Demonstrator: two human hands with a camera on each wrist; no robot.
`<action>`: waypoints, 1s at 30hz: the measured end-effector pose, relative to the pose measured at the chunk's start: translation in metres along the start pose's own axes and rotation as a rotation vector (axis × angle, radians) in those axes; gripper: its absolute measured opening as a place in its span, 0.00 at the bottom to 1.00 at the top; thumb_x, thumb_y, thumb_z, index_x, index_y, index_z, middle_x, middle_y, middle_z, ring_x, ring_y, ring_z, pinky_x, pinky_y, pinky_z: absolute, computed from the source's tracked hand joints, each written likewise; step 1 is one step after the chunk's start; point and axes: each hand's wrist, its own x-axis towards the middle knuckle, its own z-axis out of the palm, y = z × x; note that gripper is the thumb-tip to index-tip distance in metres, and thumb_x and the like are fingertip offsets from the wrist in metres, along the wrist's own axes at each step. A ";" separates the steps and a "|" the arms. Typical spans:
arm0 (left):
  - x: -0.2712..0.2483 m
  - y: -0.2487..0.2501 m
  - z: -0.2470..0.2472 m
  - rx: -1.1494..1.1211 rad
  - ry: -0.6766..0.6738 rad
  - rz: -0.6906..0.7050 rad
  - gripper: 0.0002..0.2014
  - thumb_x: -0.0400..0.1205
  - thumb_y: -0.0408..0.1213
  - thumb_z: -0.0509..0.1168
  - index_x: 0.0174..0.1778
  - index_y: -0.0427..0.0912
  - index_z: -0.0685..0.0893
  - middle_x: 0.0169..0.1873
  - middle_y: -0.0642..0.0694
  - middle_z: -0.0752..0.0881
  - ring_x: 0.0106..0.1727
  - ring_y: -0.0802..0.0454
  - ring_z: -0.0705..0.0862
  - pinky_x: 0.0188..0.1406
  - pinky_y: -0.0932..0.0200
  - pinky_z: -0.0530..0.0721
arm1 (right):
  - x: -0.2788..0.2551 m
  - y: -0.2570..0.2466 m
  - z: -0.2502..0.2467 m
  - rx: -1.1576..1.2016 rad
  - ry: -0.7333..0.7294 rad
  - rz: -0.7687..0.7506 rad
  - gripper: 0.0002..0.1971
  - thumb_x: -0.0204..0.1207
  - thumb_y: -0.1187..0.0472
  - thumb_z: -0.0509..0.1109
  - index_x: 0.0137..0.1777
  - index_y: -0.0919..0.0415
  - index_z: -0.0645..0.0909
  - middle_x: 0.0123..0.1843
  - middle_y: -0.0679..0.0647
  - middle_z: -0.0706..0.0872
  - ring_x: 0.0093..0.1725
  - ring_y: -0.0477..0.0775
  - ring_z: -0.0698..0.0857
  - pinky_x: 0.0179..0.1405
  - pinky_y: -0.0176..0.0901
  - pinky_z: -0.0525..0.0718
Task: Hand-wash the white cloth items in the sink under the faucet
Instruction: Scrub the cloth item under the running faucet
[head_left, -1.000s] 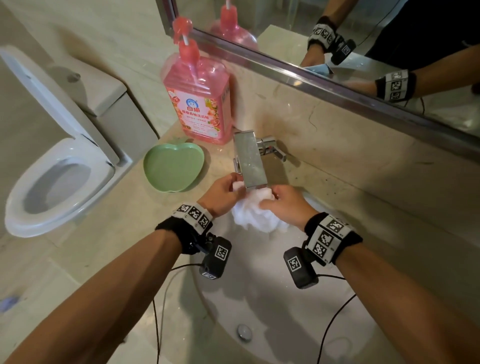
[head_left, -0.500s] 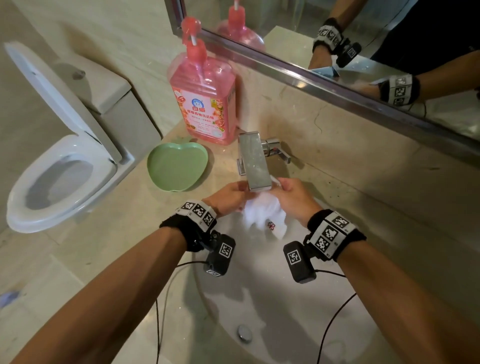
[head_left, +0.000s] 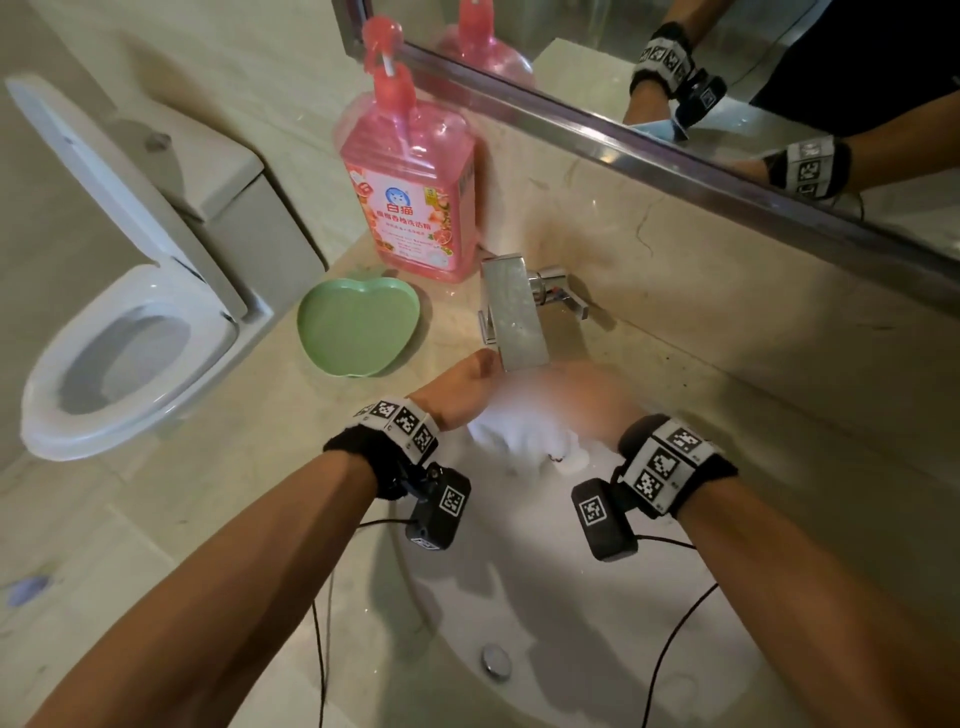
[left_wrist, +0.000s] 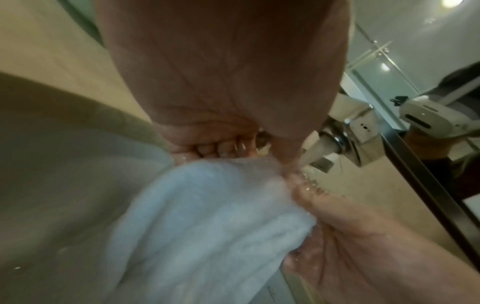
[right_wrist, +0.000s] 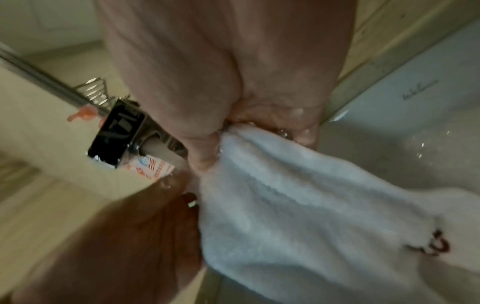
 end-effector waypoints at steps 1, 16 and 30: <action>-0.002 -0.005 -0.002 -0.028 -0.019 -0.037 0.21 0.86 0.41 0.65 0.72 0.34 0.77 0.67 0.38 0.84 0.70 0.41 0.80 0.74 0.48 0.75 | 0.002 -0.003 0.000 0.050 0.004 0.017 0.12 0.82 0.54 0.72 0.52 0.65 0.87 0.43 0.65 0.88 0.40 0.49 0.82 0.44 0.45 0.81; 0.017 0.005 0.015 0.111 0.042 0.044 0.16 0.88 0.40 0.61 0.71 0.41 0.81 0.66 0.41 0.84 0.64 0.46 0.83 0.65 0.52 0.82 | -0.024 -0.007 -0.025 -0.032 0.054 0.016 0.15 0.81 0.49 0.74 0.41 0.61 0.84 0.26 0.42 0.83 0.25 0.36 0.77 0.19 0.22 0.68; 0.010 -0.011 0.005 -0.021 0.320 0.027 0.08 0.87 0.38 0.61 0.52 0.49 0.87 0.42 0.51 0.90 0.38 0.50 0.85 0.38 0.55 0.84 | -0.020 -0.011 -0.033 0.399 0.264 0.096 0.11 0.81 0.60 0.72 0.54 0.69 0.84 0.48 0.60 0.87 0.50 0.58 0.87 0.52 0.51 0.83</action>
